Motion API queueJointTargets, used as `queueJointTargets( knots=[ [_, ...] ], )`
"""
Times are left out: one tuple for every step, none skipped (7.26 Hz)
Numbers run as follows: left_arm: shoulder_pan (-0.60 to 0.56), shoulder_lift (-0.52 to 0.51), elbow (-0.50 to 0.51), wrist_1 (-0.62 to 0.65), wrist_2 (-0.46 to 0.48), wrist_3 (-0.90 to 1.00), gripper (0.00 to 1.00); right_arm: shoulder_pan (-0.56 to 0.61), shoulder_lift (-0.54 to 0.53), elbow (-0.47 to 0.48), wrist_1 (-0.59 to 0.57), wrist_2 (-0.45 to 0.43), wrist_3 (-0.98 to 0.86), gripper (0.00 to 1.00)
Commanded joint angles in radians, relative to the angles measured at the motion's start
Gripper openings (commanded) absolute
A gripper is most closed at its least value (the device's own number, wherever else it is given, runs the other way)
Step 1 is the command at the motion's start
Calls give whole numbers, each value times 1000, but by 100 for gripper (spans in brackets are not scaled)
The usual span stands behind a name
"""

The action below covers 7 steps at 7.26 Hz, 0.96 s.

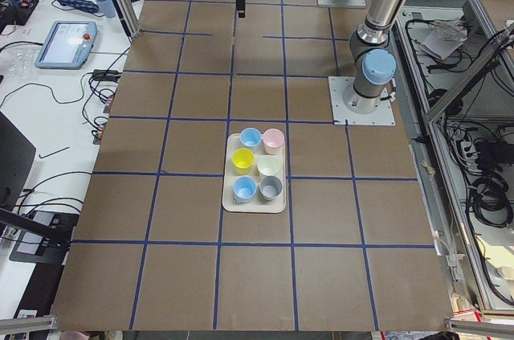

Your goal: Transfer IKEA cup to right arm and place on rack

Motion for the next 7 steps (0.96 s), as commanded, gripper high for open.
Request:
queueJointTargets(
  knots=[
    [153, 2, -23, 2, 5, 173, 100, 0, 0, 0, 0, 0, 0, 100],
    [219, -1, -34, -1, 0, 216, 100, 0, 0, 0, 0, 0, 0, 100],
    [280, -20, -43, 5, -1, 365, 100, 0, 0, 0, 0, 0, 0, 100],
    [355, -37, -48, 16, -6, 452, 100, 0, 0, 0, 0, 0, 0, 100],
    [411, -66, -49, 49, -1, 521, 100, -2, 0, -2, 0, 0, 0, 100],
    [461, -99, -48, 103, 0, 622, 100, -2, 0, 0, 0, 0, 0, 100],
    [504, -138, -49, 159, 2, 699, 100, -2, 0, 0, 0, 0, 0, 100]
  ],
)
